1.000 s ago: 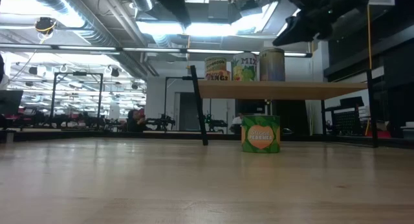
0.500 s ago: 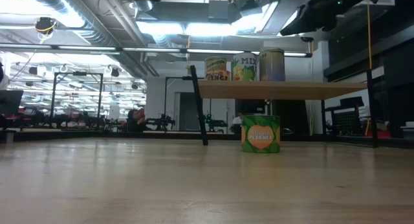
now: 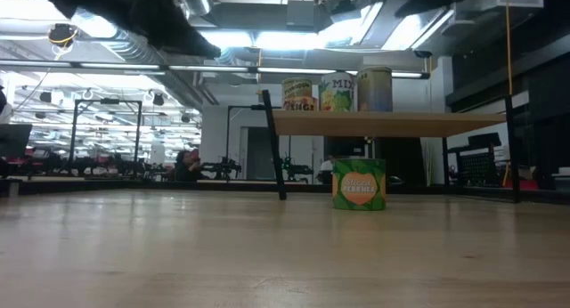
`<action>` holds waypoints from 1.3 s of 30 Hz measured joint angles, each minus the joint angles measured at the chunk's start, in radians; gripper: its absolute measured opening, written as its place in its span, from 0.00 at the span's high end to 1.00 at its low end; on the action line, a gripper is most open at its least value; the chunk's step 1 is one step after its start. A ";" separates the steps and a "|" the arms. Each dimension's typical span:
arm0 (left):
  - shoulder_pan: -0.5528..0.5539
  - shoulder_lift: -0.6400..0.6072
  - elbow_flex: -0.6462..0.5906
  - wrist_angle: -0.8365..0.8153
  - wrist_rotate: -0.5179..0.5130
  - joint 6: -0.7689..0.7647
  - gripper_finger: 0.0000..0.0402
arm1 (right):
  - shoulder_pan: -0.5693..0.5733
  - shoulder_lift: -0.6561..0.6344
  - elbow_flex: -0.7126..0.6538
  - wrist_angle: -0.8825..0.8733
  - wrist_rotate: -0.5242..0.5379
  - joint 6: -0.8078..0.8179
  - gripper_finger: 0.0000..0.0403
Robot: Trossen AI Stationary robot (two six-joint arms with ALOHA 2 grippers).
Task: Pick and place cans onto a shelf
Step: Put the blue canned peaches on the shelf
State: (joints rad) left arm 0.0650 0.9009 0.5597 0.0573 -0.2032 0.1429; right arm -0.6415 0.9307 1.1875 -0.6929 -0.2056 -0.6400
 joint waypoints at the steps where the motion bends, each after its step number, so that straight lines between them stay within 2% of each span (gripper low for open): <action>1: 0.010 0.001 -0.016 0.014 0.009 0.000 0.89 | 0.000 0.010 0.026 -0.030 -0.005 0.012 0.78; 7: 0.050 0.002 -0.062 0.036 0.014 0.000 0.89 | 0.000 0.075 0.110 -0.111 -0.005 0.037 0.78; 17: 0.077 0.002 -0.063 0.037 0.014 -0.002 0.89 | 0.000 0.187 0.112 -0.243 -0.005 0.016 0.78; 24: 0.077 0.002 -0.063 0.043 0.014 -0.036 0.89 | 0.007 0.251 0.112 -0.246 -0.005 -0.004 0.78; 28: 0.077 0.002 -0.063 0.043 0.014 -0.037 0.89 | 0.023 0.279 0.112 -0.247 -0.005 -0.077 0.78; 39: 0.077 0.002 -0.063 0.042 0.014 -0.057 0.89 | 0.041 0.294 0.112 -0.247 0.011 -0.106 0.78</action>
State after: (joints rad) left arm 0.1421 0.9028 0.4965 0.0998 -0.1894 0.0860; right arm -0.6006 1.2251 1.2999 -0.9401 -0.1946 -0.7460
